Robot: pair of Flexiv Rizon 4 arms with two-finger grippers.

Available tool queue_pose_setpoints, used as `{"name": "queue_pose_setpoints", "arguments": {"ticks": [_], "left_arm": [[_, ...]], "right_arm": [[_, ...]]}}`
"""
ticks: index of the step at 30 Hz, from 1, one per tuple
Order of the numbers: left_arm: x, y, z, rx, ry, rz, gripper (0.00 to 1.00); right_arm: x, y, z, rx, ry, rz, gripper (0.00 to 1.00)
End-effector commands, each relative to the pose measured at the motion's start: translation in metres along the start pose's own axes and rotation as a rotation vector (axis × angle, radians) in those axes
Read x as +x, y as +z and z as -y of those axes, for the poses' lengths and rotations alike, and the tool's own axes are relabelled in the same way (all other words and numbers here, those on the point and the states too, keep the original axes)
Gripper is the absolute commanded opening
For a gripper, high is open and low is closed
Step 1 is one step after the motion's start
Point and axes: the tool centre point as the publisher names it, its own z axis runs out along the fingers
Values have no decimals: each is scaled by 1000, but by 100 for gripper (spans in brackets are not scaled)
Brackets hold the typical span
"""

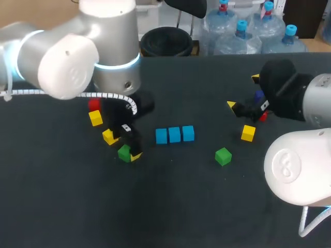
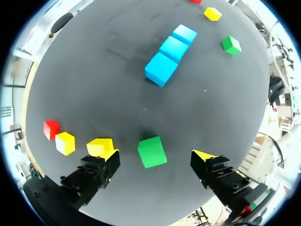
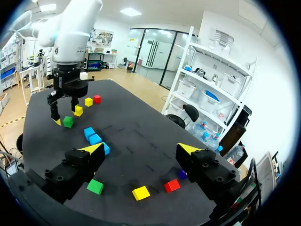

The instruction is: Place the blue cubes, place green cubes on the blue cubes, place the yellow cubes on the green cubes, then place the red cubes on the yellow cubes, and place purple cube on the red cubes.

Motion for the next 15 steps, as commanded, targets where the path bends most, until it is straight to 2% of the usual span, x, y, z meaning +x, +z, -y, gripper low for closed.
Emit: {"name": "queue_pose_setpoints", "arguments": {"ticks": [1,10,12,14,15], "left_arm": [[7,4,3,6,-5,28,100],[5,15,5,23,-15,19,94],[4,17,5,27,-15,15,79],[4,19,5,30,-15,10,55],[3,20,5,32,-16,8,48]], "right_arm": [[1,0,1,-3,0,2,100],[1,0,1,-3,0,2,100],[1,0,1,-3,0,2,100],[1,0,1,-3,0,2,100],[1,0,1,-3,0,2,100]]}}
